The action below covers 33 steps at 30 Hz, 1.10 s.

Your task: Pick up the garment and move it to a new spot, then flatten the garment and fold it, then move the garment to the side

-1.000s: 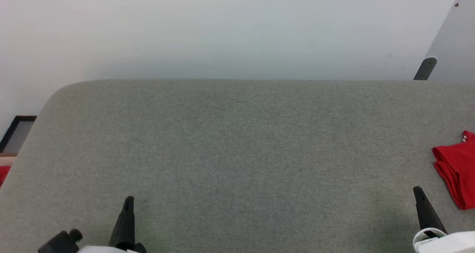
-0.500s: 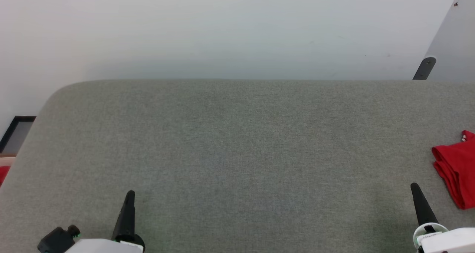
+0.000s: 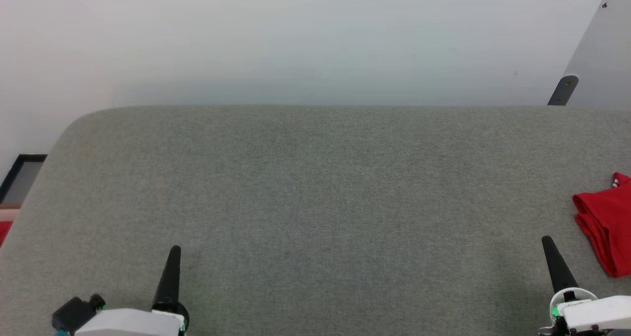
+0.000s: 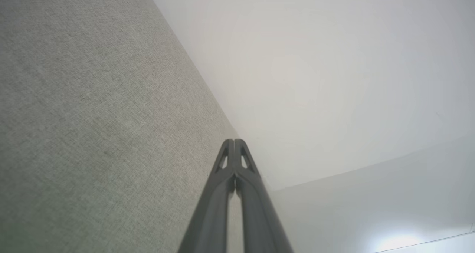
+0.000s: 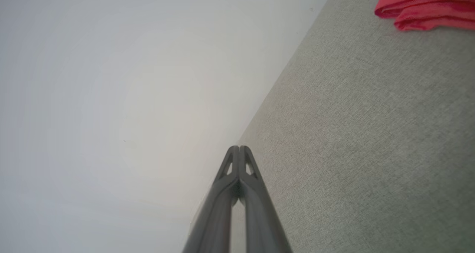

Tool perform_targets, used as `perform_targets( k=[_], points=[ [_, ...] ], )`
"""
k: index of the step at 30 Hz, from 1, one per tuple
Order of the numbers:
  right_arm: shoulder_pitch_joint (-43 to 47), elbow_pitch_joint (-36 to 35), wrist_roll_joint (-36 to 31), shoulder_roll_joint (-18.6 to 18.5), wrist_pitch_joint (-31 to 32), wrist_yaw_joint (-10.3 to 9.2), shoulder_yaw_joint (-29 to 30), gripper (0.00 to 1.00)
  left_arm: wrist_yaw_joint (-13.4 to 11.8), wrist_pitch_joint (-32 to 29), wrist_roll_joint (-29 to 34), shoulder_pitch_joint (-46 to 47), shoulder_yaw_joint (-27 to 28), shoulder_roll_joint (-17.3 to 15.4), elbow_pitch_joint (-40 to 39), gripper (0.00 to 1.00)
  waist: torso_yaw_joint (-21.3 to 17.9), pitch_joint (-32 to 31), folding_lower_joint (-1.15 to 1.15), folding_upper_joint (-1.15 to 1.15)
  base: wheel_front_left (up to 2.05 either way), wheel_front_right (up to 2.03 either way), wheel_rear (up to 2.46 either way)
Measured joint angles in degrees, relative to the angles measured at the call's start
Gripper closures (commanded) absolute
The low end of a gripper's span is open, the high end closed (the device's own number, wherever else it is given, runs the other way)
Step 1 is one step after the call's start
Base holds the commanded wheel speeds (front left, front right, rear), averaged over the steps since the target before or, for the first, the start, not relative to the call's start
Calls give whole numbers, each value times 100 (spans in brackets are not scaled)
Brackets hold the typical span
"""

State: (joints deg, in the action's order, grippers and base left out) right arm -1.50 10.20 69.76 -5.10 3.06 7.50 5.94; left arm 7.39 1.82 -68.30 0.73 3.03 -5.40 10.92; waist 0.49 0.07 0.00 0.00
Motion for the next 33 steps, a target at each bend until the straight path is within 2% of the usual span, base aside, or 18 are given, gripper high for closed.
perform_targets(
  k=[33],
  points=[
    [-264,243,1403,143,210,0,40,100,0,-447,-1563,316,122,96,196,100,-28,6,0,0,0,0,0]
  ],
)
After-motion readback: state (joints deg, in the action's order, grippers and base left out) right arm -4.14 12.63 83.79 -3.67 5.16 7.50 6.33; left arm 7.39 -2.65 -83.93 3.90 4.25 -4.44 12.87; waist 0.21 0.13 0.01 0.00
